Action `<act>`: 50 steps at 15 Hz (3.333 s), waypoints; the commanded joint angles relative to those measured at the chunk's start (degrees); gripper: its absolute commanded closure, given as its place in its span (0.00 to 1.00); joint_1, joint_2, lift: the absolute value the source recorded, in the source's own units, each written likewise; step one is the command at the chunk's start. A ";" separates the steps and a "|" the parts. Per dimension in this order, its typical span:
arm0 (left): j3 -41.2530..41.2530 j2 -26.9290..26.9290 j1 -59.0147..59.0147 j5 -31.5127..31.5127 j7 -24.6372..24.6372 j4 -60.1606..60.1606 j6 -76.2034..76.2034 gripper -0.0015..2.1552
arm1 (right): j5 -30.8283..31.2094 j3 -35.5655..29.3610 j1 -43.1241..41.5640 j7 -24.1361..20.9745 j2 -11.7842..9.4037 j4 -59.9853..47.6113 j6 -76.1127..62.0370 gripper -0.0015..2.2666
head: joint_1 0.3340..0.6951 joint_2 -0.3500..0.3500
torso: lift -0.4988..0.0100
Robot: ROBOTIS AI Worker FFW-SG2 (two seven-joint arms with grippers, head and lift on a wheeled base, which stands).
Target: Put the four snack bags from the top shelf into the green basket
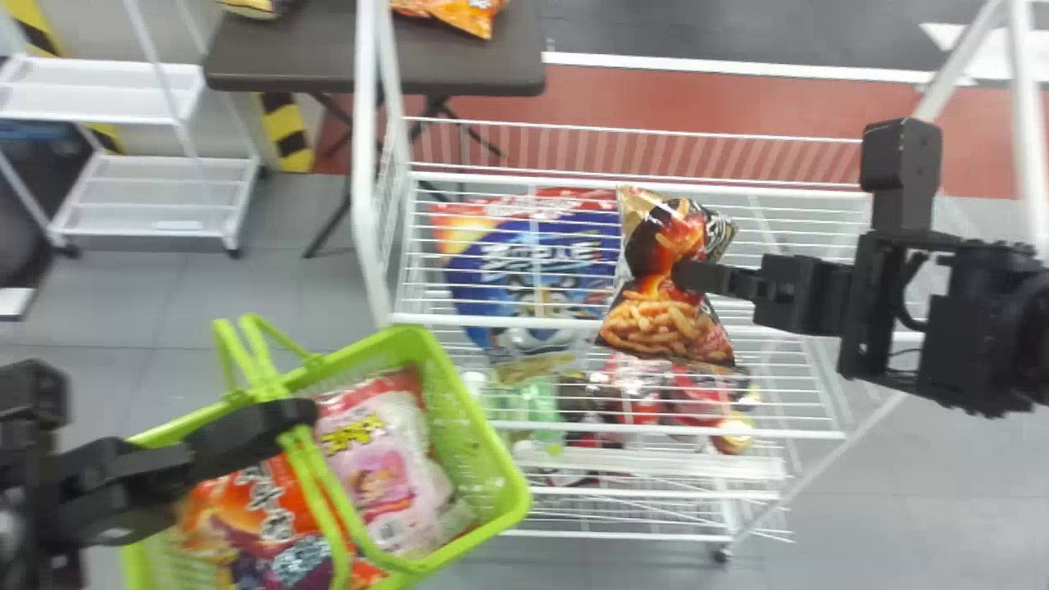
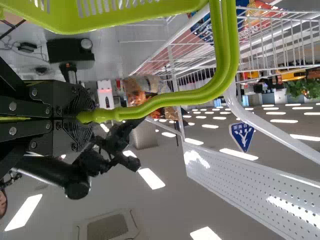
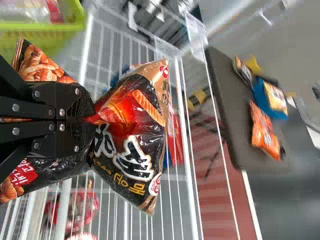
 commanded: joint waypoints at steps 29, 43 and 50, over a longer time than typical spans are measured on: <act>1.92 0.37 -3.30 4.55 -0.66 3.27 0.42 1.00 | 1.49 14.26 -1.28 1.47 4.85 4.09 1.31 0.01 | 1.00 1.00 | 0.98; 7.10 1.34 8.56 10.26 -0.66 -4.99 0.42 1.00 | 23.99 -2.00 27.28 11.41 2.86 19.82 -83.36 0.01 | 1.00 0.41 | 0.98; 8.60 1.25 13.05 12.73 -0.66 -10.26 0.42 1.00 | 23.29 -1.82 31.42 12.20 3.12 19.29 -88.64 0.02 | 1.00 0.42 | 0.98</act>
